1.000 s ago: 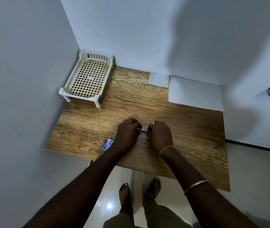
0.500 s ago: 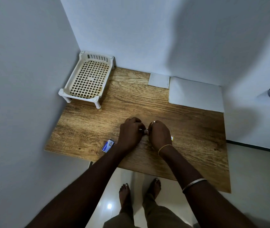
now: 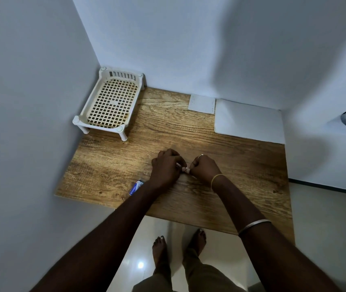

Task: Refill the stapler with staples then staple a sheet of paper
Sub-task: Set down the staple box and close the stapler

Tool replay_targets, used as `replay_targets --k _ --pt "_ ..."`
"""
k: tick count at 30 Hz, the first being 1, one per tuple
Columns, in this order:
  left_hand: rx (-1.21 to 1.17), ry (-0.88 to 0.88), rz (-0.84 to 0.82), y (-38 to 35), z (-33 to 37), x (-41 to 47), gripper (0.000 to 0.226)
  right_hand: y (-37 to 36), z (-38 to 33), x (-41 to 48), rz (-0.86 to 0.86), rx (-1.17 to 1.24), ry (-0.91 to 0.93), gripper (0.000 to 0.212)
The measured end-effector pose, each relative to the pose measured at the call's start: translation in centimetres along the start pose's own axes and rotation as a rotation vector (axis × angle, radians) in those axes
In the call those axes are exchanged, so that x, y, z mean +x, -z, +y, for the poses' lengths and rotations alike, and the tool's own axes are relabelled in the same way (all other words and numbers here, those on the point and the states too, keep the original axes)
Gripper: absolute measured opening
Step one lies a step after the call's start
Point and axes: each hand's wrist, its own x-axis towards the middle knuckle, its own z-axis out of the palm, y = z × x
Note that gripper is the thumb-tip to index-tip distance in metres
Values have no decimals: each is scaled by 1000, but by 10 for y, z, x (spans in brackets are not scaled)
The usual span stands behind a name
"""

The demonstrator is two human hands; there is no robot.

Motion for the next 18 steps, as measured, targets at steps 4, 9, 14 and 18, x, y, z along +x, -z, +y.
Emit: replay_targets --k 4,9,14,18 --pt "4 -26 6 -1 0 -1 14 2 1 1 -43 33 -31 24" --pt "42 -20 -31 -1 3 0 13 3 -2 0 -58 -60 4 29" --pt "52 13 -112 2 8 5 10 4 -1 -3 -26 -189 105 20" --pt "103 -28 -178 5 8 7 11 3 0 -8 -22 -287 155 6"
